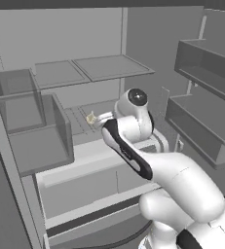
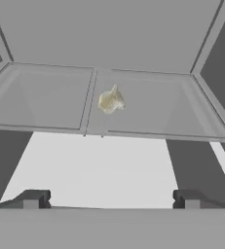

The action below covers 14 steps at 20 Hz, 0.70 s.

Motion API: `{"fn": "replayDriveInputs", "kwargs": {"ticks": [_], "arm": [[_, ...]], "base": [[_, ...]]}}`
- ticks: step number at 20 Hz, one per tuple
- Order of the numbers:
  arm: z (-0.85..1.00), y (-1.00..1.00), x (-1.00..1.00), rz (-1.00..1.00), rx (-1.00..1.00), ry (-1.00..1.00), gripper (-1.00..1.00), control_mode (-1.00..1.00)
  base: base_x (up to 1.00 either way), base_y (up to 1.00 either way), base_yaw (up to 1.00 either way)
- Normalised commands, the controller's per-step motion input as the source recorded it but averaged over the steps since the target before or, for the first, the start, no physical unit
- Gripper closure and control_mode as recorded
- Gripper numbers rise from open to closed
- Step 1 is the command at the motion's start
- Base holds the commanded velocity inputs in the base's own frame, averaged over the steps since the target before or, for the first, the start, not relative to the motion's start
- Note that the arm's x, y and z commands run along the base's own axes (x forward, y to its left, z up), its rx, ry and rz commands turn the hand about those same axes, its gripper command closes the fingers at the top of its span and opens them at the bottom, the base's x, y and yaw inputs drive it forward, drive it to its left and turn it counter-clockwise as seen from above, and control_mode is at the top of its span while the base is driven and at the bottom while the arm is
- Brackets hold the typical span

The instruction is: Open the fridge, remove the peach, garlic, and steak, and place them on any counter.

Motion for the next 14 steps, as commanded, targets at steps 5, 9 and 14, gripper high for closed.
{"fn": "replayDriveInputs", "kwargs": {"ticks": [5,9,14], "arm": [[-0.32,0.14,0.80,0.00,0.00,0.03,-1.00,-1.00],[-0.45,0.21,0.74,0.00,0.00,0.06,-1.00,-1.00],[-0.39,0.28,0.75,0.00,0.00,0.06,-1.00,-1.00]], "base": [[0.00,0.00,0.00],[0.00,0.00,0.00],[0.00,0.00,0.00]]}}
